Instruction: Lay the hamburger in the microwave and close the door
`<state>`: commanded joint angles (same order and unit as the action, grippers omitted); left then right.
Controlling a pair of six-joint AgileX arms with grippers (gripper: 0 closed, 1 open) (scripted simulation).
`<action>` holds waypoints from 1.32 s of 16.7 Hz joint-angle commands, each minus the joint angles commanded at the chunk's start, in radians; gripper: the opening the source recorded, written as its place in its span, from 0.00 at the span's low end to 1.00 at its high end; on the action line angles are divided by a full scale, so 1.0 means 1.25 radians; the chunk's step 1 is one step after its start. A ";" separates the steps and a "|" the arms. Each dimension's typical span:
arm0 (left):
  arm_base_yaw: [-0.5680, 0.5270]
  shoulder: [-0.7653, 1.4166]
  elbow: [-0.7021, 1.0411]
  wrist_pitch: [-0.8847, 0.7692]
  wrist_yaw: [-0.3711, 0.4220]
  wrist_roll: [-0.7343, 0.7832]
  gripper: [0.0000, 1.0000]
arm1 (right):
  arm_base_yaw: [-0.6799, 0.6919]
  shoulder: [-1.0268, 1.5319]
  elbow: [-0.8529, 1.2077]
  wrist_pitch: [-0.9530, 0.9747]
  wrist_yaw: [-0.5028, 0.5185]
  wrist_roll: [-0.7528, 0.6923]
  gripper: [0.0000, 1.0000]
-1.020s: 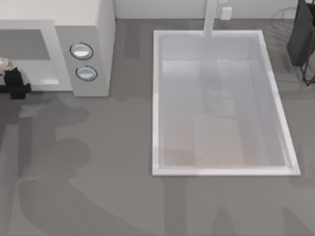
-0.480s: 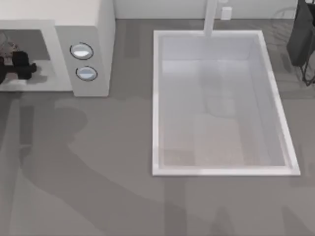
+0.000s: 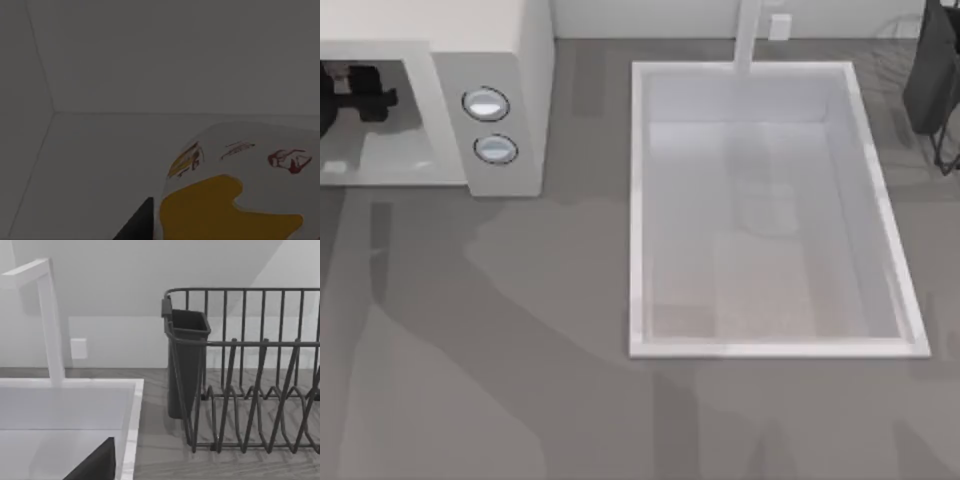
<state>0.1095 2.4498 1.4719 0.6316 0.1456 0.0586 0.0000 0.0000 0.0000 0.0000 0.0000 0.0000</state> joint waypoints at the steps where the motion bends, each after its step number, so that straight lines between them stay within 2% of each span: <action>1: -0.002 0.006 0.006 -0.006 -0.001 -0.001 0.00 | 0.000 0.000 0.000 0.000 0.000 0.000 1.00; 5: -0.002 0.006 0.006 -0.006 -0.001 -0.001 0.00 | 0.000 0.000 0.000 0.000 0.000 0.000 1.00; 18: -0.002 0.006 0.006 -0.006 -0.001 -0.001 0.98 | 0.000 0.000 0.000 0.000 0.000 0.000 1.00; 22: -0.002 0.006 0.006 -0.006 -0.001 -0.001 1.00 | 0.000 0.000 0.000 0.000 0.000 0.000 1.00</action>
<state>0.1076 2.4576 1.4799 0.6243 0.1439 0.0577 0.0000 0.0000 0.0000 0.0000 0.0000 0.0000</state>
